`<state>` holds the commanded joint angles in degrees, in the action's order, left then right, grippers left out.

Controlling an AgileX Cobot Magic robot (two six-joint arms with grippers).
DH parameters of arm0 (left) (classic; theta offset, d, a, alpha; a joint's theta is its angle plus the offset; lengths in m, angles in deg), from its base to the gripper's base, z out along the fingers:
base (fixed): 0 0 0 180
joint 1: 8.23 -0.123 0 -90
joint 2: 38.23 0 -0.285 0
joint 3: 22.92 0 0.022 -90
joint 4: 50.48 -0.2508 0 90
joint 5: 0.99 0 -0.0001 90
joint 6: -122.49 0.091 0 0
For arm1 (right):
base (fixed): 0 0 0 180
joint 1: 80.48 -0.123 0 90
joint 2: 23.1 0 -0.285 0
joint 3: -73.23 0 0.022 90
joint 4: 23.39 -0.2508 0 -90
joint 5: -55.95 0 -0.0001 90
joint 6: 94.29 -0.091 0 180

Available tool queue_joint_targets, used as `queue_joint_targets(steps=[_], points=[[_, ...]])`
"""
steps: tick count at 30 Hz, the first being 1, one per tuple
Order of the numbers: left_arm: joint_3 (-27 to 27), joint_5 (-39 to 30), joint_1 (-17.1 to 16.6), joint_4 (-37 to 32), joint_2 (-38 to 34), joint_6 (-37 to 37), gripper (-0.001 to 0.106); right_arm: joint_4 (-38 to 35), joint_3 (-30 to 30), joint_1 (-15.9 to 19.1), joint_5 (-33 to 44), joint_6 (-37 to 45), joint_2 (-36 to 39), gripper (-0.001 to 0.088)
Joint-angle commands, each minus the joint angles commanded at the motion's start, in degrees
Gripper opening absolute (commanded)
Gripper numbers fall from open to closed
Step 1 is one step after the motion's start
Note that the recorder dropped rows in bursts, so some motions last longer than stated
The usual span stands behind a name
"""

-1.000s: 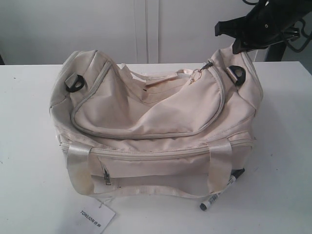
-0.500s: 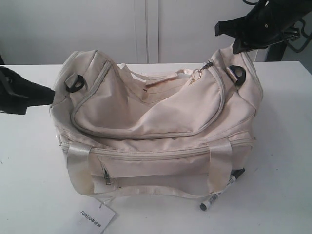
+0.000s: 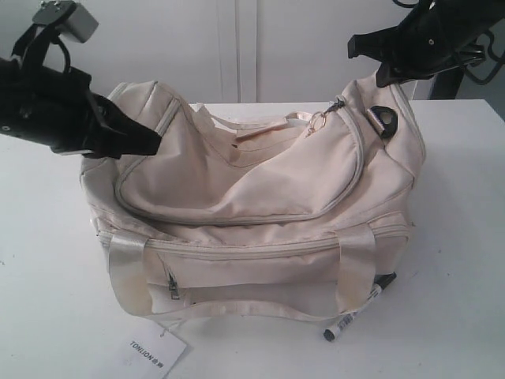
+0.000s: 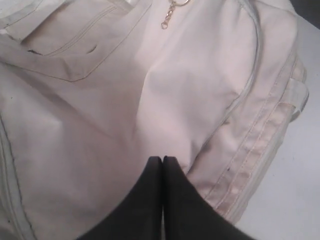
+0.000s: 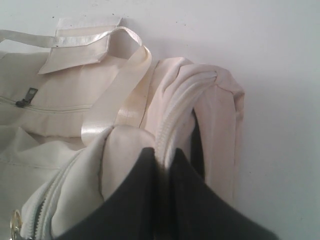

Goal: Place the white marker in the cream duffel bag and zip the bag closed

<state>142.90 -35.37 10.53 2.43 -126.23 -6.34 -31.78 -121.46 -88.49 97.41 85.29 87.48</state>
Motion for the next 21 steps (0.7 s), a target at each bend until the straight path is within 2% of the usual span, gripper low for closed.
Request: queue_joint_targets(steps=[11,16,21], points=[[8.63,-0.26,4.04,2.12,-9.59,0.14,0.000,0.00,0.00,0.00,0.00,0.00,0.00,0.0000],[12.72,-0.51,4.50,7.92,-14.69,4.63,0.000,0.00,0.00,0.00,0.00,0.00,0.00,0.0000],[17.27,-3.62,4.58,12.14,-19.84,5.73,0.000,0.00,0.00,0.00,0.00,0.00,0.00,0.0000]])
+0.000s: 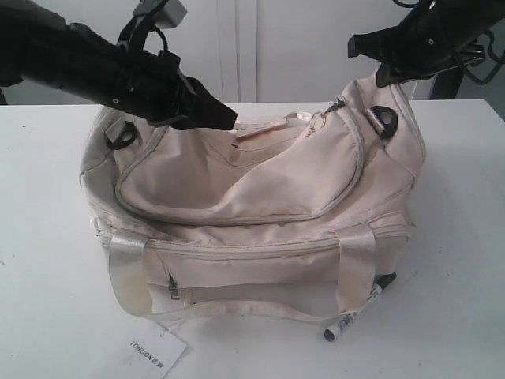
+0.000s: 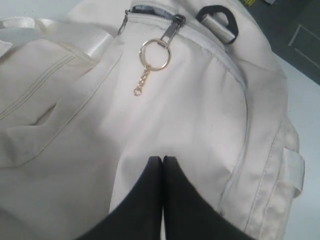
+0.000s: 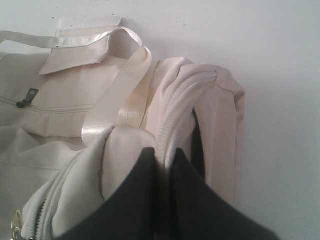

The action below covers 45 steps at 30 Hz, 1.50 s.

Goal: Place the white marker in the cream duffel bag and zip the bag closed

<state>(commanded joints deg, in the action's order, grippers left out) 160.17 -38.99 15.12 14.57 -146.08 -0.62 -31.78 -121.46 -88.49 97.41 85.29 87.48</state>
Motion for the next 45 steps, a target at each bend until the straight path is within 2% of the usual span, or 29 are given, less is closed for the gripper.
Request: queue_joint_targets(steps=[11,22,30,37,40,44,45], points=[[9.72,-4.74,0.27,5.20,-9.19,0.29,0.000,0.00,0.00,0.00,0.00,0.00,0.00,0.0000],[19.36,-10.18,0.27,7.20,-17.33,0.29,0.000,0.00,0.00,0.00,0.00,0.00,0.00,0.0000],[25.49,-10.46,1.75,8.24,-22.95,0.55,0.000,0.00,0.00,0.00,0.00,0.00,0.00,0.0000],[27.63,-3.54,4.55,8.23,-25.33,0.90,0.000,0.00,0.00,0.00,0.00,0.00,0.00,0.0000],[27.72,-2.65,5.10,8.23,-25.37,2.11,0.013,0.00,0.00,0.00,0.00,0.00,0.00,0.0000],[27.72,-1.87,5.10,8.98,-25.37,0.91,0.045,0.00,0.00,0.00,0.00,0.00,0.00,0.0000],[27.72,-1.64,5.10,9.57,-25.37,-0.31,0.050,0.00,0.00,0.00,0.00,0.00,0.00,0.0000]])
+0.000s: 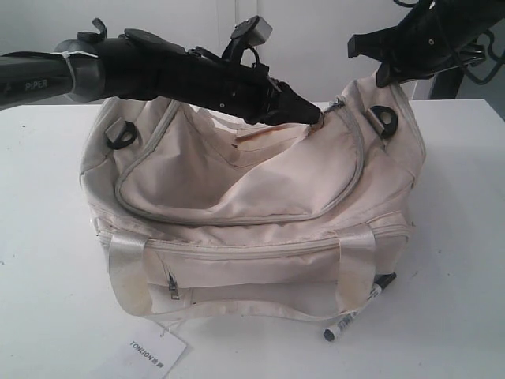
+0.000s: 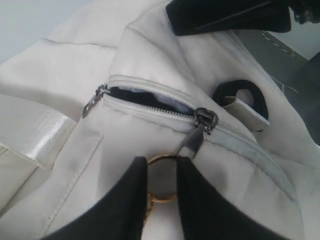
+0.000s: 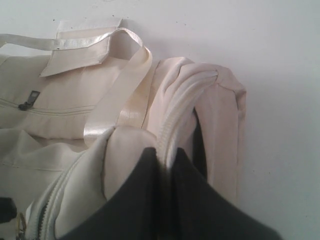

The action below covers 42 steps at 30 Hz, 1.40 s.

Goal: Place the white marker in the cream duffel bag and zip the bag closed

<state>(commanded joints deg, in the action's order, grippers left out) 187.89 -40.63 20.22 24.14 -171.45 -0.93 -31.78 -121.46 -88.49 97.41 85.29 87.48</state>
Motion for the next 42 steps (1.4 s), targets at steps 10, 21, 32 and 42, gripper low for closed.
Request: queue_joint_targets(steps=[10,21,32,42], points=[[0.00,2.05,0.00,2.45,0.00,-3.33,0.061,0.00,0.00,0.00,0.00,0.00,0.00,0.0000],[0.00,-2.22,0.00,2.45,-1.72,-4.25,0.061,0.00,0.00,0.00,0.00,0.00,0.00,0.0000],[0.00,-5.25,0.00,2.95,-1.89,0.64,0.047,0.00,0.00,0.00,0.00,0.00,0.00,0.0000],[0.00,-5.80,-0.64,3.60,-1.78,0.64,0.003,0.00,0.00,0.00,0.00,0.00,0.00,0.0000]])
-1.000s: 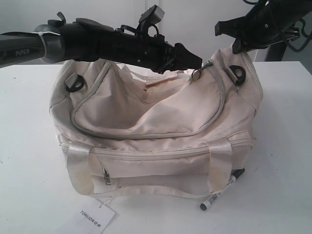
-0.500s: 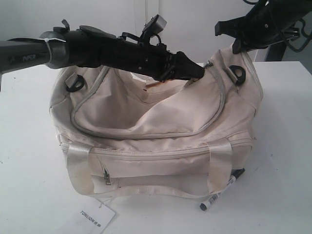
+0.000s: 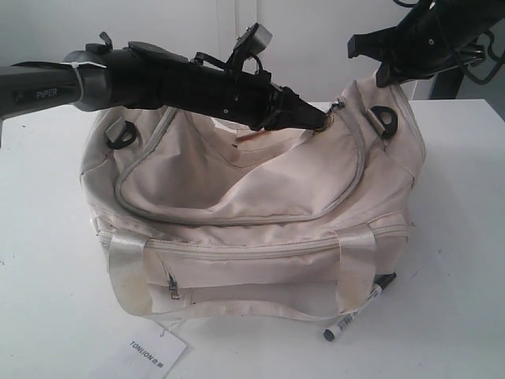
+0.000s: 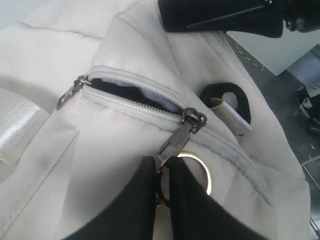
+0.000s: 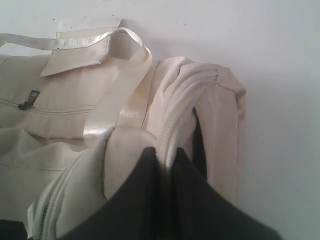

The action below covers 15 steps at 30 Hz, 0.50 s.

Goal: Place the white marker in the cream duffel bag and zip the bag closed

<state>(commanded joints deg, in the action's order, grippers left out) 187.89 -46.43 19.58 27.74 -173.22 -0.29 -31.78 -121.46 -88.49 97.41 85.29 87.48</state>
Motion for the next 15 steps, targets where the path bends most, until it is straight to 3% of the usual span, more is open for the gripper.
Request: queue_joint_targets(steps=[15], points=[[0.00,-4.99,-0.39,6.63,0.58,0.00,0.000,0.00,0.00,0.00,0.00,0.00,0.00,0.0000]])
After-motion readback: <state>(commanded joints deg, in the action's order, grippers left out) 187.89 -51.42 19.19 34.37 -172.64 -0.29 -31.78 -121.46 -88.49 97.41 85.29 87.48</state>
